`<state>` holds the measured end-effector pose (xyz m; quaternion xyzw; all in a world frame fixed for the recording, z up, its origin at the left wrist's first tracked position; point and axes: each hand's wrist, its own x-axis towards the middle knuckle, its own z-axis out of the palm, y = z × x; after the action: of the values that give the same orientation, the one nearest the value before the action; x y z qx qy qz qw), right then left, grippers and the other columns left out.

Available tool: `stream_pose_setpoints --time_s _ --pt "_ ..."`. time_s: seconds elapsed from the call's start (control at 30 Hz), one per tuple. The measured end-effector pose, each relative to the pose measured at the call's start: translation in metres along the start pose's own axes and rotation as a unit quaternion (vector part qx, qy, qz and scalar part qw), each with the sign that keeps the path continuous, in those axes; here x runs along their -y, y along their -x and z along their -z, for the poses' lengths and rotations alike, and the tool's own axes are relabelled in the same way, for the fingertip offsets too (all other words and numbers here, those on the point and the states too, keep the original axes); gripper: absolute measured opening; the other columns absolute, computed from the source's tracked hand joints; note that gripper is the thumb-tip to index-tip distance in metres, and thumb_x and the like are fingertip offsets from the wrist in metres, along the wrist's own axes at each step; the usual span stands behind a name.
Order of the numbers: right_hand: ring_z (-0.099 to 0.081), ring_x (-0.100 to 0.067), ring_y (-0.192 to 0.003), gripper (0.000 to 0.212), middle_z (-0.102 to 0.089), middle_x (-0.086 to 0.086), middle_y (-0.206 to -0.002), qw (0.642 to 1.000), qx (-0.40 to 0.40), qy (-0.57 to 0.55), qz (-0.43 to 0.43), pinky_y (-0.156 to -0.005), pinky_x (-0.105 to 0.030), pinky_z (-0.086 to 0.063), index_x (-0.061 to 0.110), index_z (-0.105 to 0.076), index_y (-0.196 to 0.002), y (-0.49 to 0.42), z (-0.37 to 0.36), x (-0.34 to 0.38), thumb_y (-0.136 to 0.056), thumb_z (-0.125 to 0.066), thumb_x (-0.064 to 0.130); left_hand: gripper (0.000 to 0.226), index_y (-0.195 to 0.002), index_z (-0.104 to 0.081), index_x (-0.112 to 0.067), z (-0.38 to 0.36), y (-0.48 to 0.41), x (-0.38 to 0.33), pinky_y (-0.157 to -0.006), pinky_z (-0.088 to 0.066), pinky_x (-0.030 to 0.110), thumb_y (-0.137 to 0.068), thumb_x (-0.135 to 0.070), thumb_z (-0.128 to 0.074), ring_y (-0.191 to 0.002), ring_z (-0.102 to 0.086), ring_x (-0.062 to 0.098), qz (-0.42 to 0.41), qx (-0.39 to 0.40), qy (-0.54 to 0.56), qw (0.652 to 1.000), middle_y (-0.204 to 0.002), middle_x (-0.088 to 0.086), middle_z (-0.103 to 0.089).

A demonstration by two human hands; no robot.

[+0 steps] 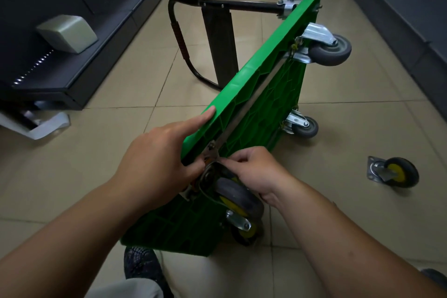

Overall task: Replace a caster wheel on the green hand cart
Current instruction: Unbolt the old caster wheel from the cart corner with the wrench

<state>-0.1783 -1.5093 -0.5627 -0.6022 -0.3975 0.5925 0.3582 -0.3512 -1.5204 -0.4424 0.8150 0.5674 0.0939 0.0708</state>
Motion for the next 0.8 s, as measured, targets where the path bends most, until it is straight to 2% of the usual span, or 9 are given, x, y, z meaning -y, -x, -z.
stream_pose_setpoints --time_s 0.17,0.27,0.33,0.4,0.47,0.57,0.7,0.8 --pt "-0.062 -0.002 -0.052 0.017 -0.071 0.006 -0.06 1.0 0.014 -0.001 -0.005 -0.05 -0.019 -0.046 0.014 -0.076 -0.075 -0.0037 0.0057 0.0036 -0.077 -0.09 0.024 0.082 -0.152 -0.031 -0.06 -0.0011 0.0003 -0.001 -0.051 -0.023 0.013 -0.082 -0.043 -0.069 -0.054 -0.038 -0.006 0.003 0.003 0.0 1.0 -0.084 -0.018 -0.048" --pt "-0.064 -0.006 -0.059 0.019 -0.072 0.004 -0.066 0.999 0.031 -0.032 -0.012 -0.056 -0.021 -0.047 0.014 -0.077 -0.074 -0.0027 0.0073 0.0027 -0.079 -0.088 0.029 0.081 -0.151 -0.032 -0.061 -0.0023 0.0 0.0003 -0.052 -0.025 0.012 -0.081 -0.043 -0.069 -0.054 -0.039 -0.005 0.002 0.0 0.002 1.0 -0.09 -0.015 -0.061" --pt "-0.062 -0.007 -0.058 0.024 -0.071 0.003 -0.065 0.998 0.032 -0.049 -0.018 -0.054 -0.021 -0.045 0.016 -0.077 -0.069 -0.001 0.0062 0.0013 -0.086 -0.082 0.032 0.082 -0.151 -0.034 -0.06 -0.0027 -0.0004 0.0019 -0.053 -0.027 0.012 -0.081 -0.04 -0.073 -0.054 -0.04 -0.003 -0.001 -0.004 0.004 1.0 -0.1 -0.008 -0.072" --pt "-0.06 -0.004 -0.052 0.025 -0.069 0.004 -0.06 0.999 0.02 -0.045 -0.014 -0.049 -0.019 -0.044 0.017 -0.077 -0.067 -0.0001 0.0044 -0.0012 -0.089 -0.079 0.029 0.082 -0.151 -0.035 -0.06 -0.0027 -0.0001 0.0019 -0.053 -0.027 0.011 -0.082 -0.04 -0.074 -0.055 -0.042 -0.004 -0.001 -0.004 0.005 1.0 -0.103 -0.007 -0.074" --pt "-0.058 -0.003 -0.048 0.022 -0.068 0.005 -0.057 0.998 0.015 -0.053 -0.01 -0.045 -0.017 -0.042 0.016 -0.075 -0.069 0.0006 0.0035 -0.0023 -0.088 -0.08 0.025 0.082 -0.15 -0.034 -0.062 -0.0028 0.0004 0.0011 -0.052 -0.028 0.013 -0.082 -0.041 -0.074 -0.055 -0.043 -0.004 0.005 -0.001 0.007 1.0 -0.096 -0.011 -0.071" --pt "-0.061 -0.003 -0.049 0.015 -0.07 0.004 -0.059 0.997 0.027 -0.075 -0.004 -0.046 -0.016 -0.045 0.012 -0.074 -0.076 0.001 0.0046 0.0004 -0.087 -0.081 0.019 0.083 -0.148 -0.032 -0.066 -0.0015 -0.0004 0.0013 -0.05 -0.031 0.018 -0.081 -0.041 -0.073 -0.052 -0.045 0.0 0.022 0.002 0.016 1.0 -0.073 -0.018 -0.055" --pt "-0.07 -0.011 -0.061 0.012 -0.076 -0.007 -0.072 0.997 0.032 -0.057 0.033 -0.06 -0.026 -0.055 0.012 -0.073 -0.08 0.0016 0.0065 0.0034 -0.083 -0.085 0.013 0.086 -0.148 -0.021 -0.07 -0.002 -0.0029 -0.0005 -0.052 -0.043 0.025 -0.084 -0.04 -0.07 -0.056 -0.056 0.007 0.025 0.037 0.044 0.998 -0.091 -0.018 -0.061" --pt "-0.07 -0.013 -0.064 0.016 -0.076 -0.007 -0.074 0.997 0.016 -0.033 0.065 -0.063 -0.026 -0.059 0.015 -0.074 -0.077 -0.0003 0.0085 0.003 -0.076 -0.09 0.011 0.09 -0.145 -0.012 -0.074 -0.0041 -0.0065 -0.0014 -0.048 -0.054 0.031 -0.084 -0.038 -0.066 -0.058 -0.065 0.01 0.023 0.077 0.089 0.993 -0.078 -0.011 -0.065"
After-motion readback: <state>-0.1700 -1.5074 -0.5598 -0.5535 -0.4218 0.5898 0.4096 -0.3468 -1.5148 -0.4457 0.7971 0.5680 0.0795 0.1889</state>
